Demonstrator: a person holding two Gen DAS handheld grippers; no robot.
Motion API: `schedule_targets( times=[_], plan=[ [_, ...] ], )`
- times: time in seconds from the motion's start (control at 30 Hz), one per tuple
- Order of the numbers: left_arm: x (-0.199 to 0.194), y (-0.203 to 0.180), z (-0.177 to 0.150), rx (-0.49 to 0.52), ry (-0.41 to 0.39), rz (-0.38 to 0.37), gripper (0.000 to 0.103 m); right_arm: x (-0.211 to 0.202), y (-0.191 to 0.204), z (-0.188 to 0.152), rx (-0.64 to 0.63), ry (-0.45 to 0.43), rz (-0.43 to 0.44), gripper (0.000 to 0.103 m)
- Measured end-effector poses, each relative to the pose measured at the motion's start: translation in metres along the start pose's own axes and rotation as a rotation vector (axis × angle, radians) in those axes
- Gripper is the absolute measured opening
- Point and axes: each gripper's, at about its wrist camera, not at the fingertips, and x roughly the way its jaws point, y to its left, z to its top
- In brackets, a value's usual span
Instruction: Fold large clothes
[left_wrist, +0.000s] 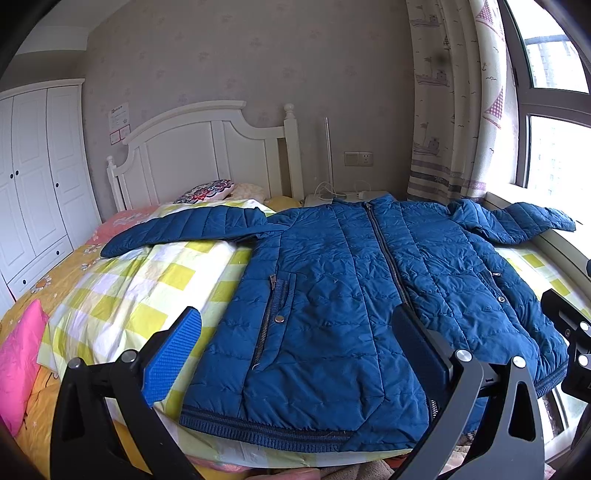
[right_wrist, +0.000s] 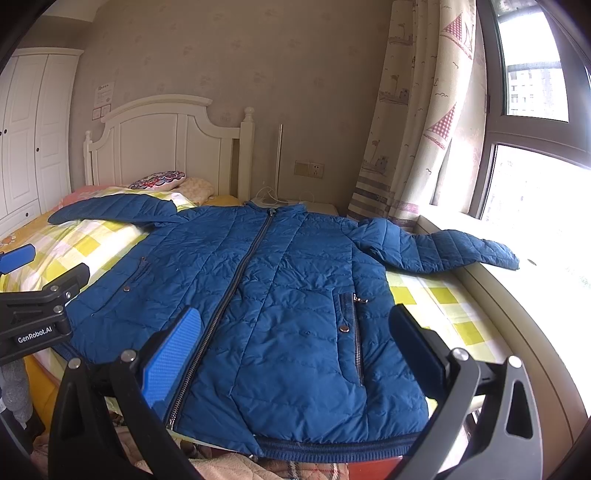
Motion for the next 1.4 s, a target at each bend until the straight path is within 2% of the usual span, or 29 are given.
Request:
schedule_targets(
  times=[1.4],
  plan=[
    [0.0000,0.0039,-0.0011,-0.003,0.000,0.002,0.099,0.0013,-0.0019,-0.0003,0.010,0.005,0.006,0.101]
  ],
)
